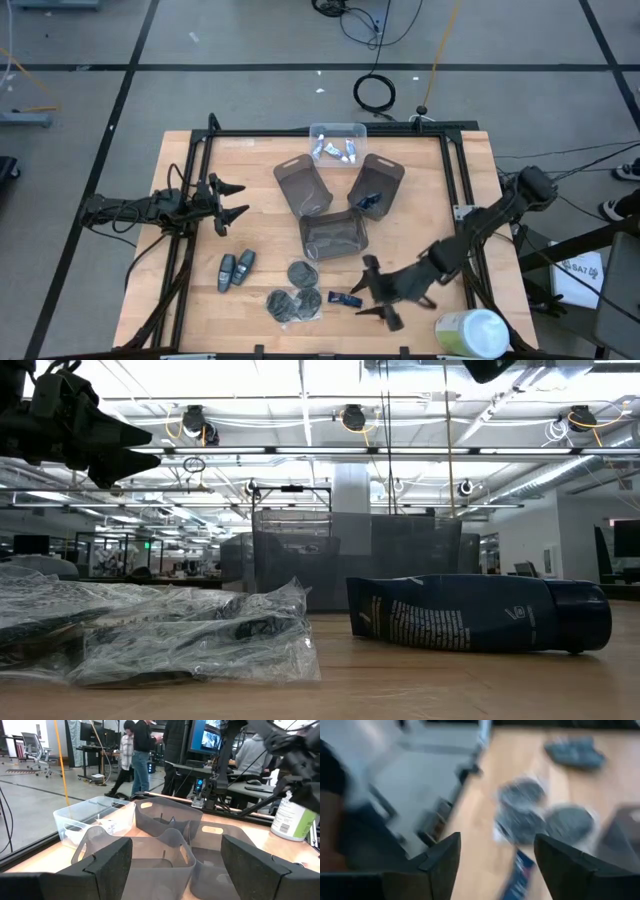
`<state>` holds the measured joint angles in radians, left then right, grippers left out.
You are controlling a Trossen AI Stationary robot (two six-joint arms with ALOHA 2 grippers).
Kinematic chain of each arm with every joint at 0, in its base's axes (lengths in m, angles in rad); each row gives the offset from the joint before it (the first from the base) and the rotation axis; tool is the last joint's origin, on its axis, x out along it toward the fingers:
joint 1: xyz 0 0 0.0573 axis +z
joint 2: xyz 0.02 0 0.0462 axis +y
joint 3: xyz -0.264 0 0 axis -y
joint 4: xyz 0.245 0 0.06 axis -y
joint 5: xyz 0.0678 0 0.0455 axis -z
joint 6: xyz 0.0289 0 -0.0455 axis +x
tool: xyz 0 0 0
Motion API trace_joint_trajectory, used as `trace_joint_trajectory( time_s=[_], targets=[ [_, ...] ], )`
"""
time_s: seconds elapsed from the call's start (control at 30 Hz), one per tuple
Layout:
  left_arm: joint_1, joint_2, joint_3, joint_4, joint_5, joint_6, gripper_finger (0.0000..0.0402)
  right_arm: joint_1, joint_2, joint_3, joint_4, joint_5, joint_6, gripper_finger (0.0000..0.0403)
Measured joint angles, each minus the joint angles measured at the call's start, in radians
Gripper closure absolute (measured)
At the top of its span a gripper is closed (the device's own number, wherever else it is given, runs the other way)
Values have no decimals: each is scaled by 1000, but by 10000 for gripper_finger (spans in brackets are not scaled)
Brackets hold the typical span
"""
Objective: Pick & Place Travel size toiletries
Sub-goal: Put the black shave cream into the top right black transparent bin
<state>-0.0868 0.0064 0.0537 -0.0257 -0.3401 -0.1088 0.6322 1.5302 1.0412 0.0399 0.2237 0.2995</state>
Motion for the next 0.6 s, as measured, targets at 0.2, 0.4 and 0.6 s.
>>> trace_joint_trajectory(
  time_s=[0.2,0.4,0.6],
  targets=[
    [0,0,0,0,0,0,105,5,188,222,-339,70,91,163],
    [0,0,0,0,0,0,105,5,317,258,-415,58,149,180],
    [0,0,0,0,0,0,105,5,380,258,-423,63,186,183]
  ],
)
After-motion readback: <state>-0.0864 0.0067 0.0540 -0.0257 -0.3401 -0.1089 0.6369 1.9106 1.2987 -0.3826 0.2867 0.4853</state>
